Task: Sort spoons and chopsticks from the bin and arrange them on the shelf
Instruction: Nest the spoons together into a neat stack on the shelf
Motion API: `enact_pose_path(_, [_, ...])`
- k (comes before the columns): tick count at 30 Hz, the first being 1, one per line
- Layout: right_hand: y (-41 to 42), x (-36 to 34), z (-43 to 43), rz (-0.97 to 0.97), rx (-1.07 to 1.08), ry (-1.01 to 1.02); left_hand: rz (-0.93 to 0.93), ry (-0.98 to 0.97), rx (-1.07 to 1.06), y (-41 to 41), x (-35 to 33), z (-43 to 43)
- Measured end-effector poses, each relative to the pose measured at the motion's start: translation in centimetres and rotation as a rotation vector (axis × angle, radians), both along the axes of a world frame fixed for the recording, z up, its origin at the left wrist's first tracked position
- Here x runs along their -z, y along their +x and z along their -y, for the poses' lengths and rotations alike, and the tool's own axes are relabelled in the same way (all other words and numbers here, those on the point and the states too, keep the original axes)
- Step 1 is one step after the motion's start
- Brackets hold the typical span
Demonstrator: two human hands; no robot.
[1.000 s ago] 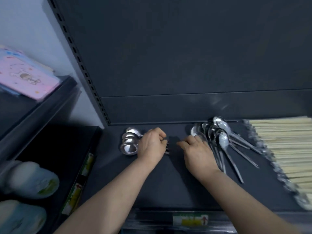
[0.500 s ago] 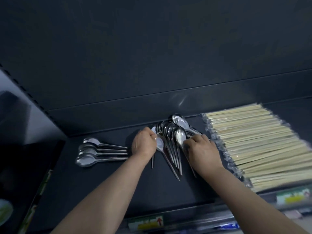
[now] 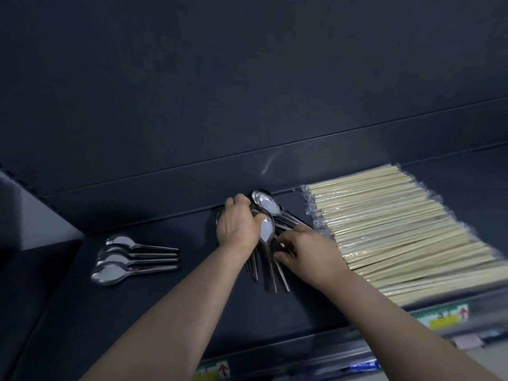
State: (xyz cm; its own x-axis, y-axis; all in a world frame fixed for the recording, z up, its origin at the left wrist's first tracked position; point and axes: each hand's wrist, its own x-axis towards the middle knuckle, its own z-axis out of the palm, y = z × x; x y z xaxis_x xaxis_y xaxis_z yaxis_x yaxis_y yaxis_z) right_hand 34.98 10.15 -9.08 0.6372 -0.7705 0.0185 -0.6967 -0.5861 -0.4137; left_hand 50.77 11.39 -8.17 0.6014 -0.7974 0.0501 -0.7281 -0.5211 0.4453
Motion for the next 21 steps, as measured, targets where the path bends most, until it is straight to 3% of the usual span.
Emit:
enact_pose_path(3, [0.0, 0.2, 0.1, -0.026, -0.013, 0.010, -0.004, 0.122, -0.030, 0.0, 0.2, 0.3])
enact_pose_path(9, [-0.2, 0.5, 0.5, -0.037, -0.030, 0.058, -0.116, 0.154, -0.037, -0.2, -0.1, 0.2])
enact_pose_path(13, [0.6, -0.2, 0.3, 0.103, 0.069, 0.056, -0.273, -0.049, -0.063, 0.9, -0.3, -0.7])
enact_pose_path(15, [1.7, -0.8, 0.2, 0.230, 0.084, 0.222, -0.483, -0.242, -0.108, 1.4, -0.4, -0.8])
enact_pose_path(18, [3.1, -0.9, -0.1, 0.421, 0.123, 0.665, -0.706, -0.353, -0.133, 1.1, -1.1, -1.1])
enact_pose_path(21, [3.1, -0.6, 0.2, 0.411, 0.233, 0.628, -0.775, -0.338, -0.076, 0.9, -1.0, -1.5])
